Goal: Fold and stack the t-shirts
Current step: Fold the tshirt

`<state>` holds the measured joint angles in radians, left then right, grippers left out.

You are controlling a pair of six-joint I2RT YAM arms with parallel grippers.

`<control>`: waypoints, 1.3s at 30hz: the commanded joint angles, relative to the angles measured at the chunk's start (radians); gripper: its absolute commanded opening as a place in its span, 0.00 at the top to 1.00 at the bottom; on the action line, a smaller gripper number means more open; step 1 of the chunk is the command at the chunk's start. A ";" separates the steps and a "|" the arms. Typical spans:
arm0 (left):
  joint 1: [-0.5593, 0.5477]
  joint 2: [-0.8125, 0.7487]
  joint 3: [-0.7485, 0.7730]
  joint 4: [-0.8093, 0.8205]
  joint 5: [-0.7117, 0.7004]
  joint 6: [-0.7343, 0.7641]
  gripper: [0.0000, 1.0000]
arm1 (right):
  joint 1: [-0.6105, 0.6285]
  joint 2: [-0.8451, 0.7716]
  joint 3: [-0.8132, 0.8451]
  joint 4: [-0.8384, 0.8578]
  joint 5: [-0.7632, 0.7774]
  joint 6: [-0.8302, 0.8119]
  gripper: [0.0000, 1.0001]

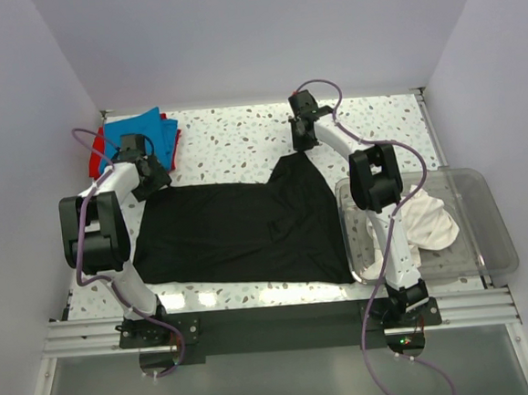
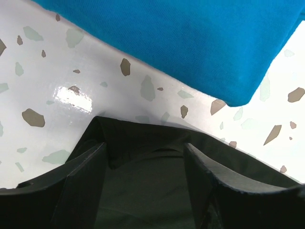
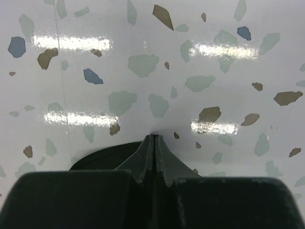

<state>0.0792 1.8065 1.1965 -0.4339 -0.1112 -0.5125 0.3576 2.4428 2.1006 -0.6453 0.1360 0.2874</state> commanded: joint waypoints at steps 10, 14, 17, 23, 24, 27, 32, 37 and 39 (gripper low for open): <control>0.010 -0.022 -0.009 0.014 -0.044 0.009 0.51 | 0.001 -0.077 -0.062 -0.086 -0.022 0.018 1.00; 0.010 -0.032 -0.017 0.015 -0.042 0.011 0.82 | 0.000 -0.087 -0.077 -0.083 -0.019 0.019 1.00; 0.010 -0.032 -0.018 0.011 -0.038 0.014 1.00 | 0.000 -0.100 -0.083 -0.082 -0.018 0.018 1.00; 0.017 -0.059 -0.015 0.006 -0.050 0.055 1.00 | 0.000 -0.178 -0.113 -0.065 -0.013 0.010 1.00; 0.021 -0.067 -0.014 0.006 -0.042 0.063 1.00 | 0.000 -0.194 -0.116 -0.063 -0.013 0.009 1.00; 0.051 -0.091 -0.005 0.003 -0.004 0.103 1.00 | 0.000 -0.257 -0.140 -0.054 -0.016 0.006 1.00; 0.097 -0.110 0.005 -0.020 0.054 0.160 1.00 | 0.000 -0.396 -0.257 -0.017 -0.019 -0.010 1.00; 0.120 -0.134 0.000 -0.046 0.091 0.190 1.00 | 0.001 -0.496 -0.376 -0.040 -0.047 -0.021 1.00; 0.123 -0.148 -0.008 -0.062 0.088 0.200 1.00 | 0.004 -0.551 -0.416 -0.043 -0.056 -0.022 1.00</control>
<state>0.1894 1.7191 1.1801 -0.4644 -0.0486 -0.3630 0.3580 1.9736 1.7424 -0.6800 0.1066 0.2855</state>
